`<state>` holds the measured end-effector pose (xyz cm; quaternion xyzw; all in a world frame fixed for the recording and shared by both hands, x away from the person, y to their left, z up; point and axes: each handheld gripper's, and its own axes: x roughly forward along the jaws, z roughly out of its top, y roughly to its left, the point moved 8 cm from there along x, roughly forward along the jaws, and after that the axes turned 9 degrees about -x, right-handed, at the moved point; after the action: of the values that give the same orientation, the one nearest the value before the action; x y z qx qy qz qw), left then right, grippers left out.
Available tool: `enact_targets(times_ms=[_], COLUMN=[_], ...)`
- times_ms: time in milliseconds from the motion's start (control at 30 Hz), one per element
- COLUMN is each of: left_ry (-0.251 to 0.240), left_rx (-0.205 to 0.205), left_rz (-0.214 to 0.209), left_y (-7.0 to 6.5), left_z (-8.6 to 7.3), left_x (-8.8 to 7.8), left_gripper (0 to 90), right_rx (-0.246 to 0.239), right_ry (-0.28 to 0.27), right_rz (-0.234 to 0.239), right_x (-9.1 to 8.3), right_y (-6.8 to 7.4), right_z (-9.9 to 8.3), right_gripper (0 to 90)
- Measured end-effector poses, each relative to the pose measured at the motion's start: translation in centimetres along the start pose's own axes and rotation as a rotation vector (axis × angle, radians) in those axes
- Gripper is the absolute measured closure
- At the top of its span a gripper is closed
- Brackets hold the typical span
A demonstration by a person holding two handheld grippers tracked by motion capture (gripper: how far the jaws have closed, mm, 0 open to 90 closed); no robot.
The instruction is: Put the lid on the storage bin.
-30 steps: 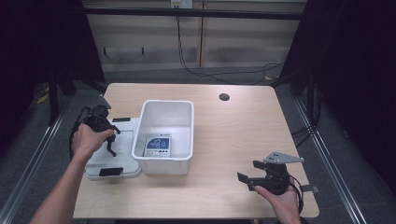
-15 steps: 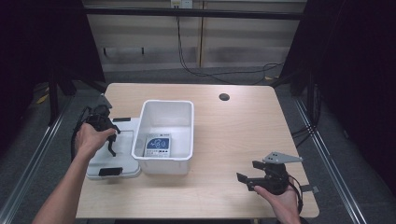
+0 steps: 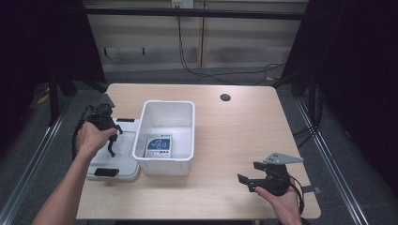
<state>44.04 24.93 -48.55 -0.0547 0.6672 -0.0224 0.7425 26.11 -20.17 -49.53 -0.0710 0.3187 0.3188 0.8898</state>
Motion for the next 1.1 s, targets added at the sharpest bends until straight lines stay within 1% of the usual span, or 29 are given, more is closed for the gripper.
enact_targets(times_ms=[67,133,200,233,267,300,400,467,500,533,600,633,700,733,767,800,833,933,967,1033,1100], left_ry=[0.007,0.003,0.012,0.019,0.015,0.023,0.018,0.02,0.015,0.023,0.021,0.029,0.017,0.021,0.007,0.005,0.014,0.007,0.014,0.006,0.01], left_rx=[0.013,0.015,0.022,0.023,0.019,0.026,0.022,0.035,0.034,0.049,0.058,0.066,0.057,0.062,0.058,0.06,0.062,0.055,0.053,0.045,0.051], left_rz=[0.004,0.002,-0.007,-0.003,0.002,0.004,-0.005,-0.013,-0.017,-0.019,-0.02,-0.02,-0.025,-0.03,-0.033,-0.028,-0.029,-0.034,-0.032,-0.022,-0.015], left_y=[0.1,0.3,0.4,0.5,0.6,0.6,0.6,0.6,0.6,0.6,0.5,0.5,0.5,0.5,0.5,0.6,0.6,0.8,0.9,1.1,1.3], left_z=[-0.1,-0.1,-0.2,-0.2,-0.2,-0.3,-0.3,-0.3,-0.2,-0.3,-0.3,-0.4,-0.3,-0.3,-0.2,-0.2,-0.3,-0.3,-0.3,-0.3,-0.3], left_x=[-0.3,-0.4,-0.6,-0.6,-0.6,-0.6,-0.6,-0.8,-0.9,-1.0,-1.3,-1.5,-1.8,-1.9,-2.2,-2.3,-2.4,-2.9,-3.1,-3.3,-3.7], left_gripper=[84.4,84.5,84.7,84.9,84.9,85.0,85.0,85.0,85.0,85.0,85.0,85.1,85.0,85.0,85.0,85.1,85.1,85.1,85.1,85.1,85.2], right_rx=[-0.001,-0.001,-0.003,-0.003,-0.001,0.0,0.0,0.0,0.0,0.0,0.0,0.002,0.001,0.0,0.0,0.0,0.001,0.002,0.002,0.002,0.002], right_ry=[-0.002,-0.003,0.001,0.002,0.003,0.003,0.004,0.005,0.005,0.006,0.006,0.005,0.007,0.008,0.008,0.007,0.008,0.008,0.008,0.009,0.008], right_rz=[0.003,0.005,0.005,0.005,0.005,0.005,0.003,0.003,0.004,0.004,0.002,0.003,0.002,0.003,0.003,0.002,0.003,0.003,0.003,0.003,0.004], right_x=[0.0,0.0,0.0,0.0,0.0,0.0,0.0,0.0,0.0,0.0,0.0,0.0,0.0,0.0,0.0,0.0,0.0,0.0,0.0,0.1,0.0], right_y=[0.0,0.0,0.1,0.1,0.1,0.1,0.1,0.0,0.0,0.0,0.0,0.0,0.0,0.0,0.0,0.0,0.0,0.0,0.0,0.0,0.0], right_z=[0.0,0.0,0.0,0.0,0.0,0.0,0.0,0.0,0.0,0.0,0.0,0.0,0.0,0.0,0.0,0.0,0.0,0.0,0.0,0.0,0.0], right_gripper=[17.3,16.9,16.9,16.9,16.9,16.9,16.9,16.9,16.8,16.7,16.7,16.7,16.5,16.5,16.5,16.5,16.4,16.3,16.2,16.2,16.2])
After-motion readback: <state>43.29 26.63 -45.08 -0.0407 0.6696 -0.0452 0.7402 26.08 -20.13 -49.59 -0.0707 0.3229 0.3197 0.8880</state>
